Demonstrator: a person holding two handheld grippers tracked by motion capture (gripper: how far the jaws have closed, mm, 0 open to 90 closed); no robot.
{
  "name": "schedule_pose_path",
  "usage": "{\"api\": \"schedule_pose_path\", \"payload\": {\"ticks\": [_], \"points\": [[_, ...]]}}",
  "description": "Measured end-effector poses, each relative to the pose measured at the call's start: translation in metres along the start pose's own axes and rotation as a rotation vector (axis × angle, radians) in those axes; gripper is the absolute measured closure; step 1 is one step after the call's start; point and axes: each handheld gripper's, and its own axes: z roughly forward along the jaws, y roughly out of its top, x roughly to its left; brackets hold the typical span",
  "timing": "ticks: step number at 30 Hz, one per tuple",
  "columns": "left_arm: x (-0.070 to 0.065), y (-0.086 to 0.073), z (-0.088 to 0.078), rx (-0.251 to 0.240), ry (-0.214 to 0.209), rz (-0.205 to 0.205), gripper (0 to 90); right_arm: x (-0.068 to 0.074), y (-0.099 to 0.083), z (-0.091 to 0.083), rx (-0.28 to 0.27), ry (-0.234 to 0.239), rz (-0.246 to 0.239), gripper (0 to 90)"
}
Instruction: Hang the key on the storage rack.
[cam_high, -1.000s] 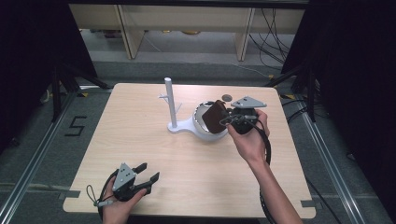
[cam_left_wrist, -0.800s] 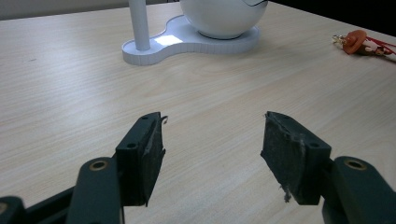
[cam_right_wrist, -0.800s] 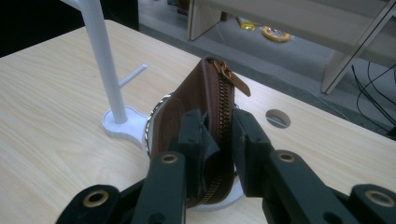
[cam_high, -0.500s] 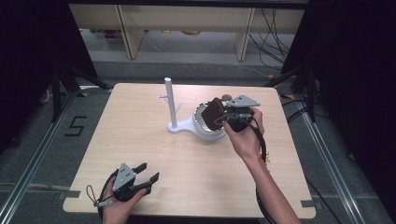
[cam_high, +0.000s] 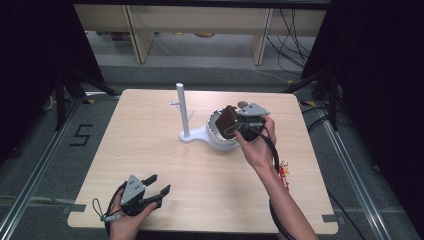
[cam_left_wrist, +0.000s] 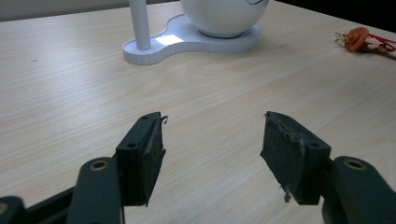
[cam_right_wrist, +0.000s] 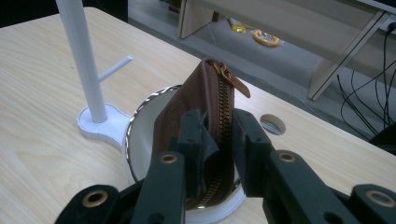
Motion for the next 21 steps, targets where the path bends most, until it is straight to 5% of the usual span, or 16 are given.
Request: {"api": "schedule_pose_path", "payload": {"ticks": [21], "points": [[0.0, 0.0, 0.0, 0.0, -0.001, 0.005, 37.8, 0.004, -0.006, 0.017, 0.033, 0.006, 0.001, 74.8]]}}
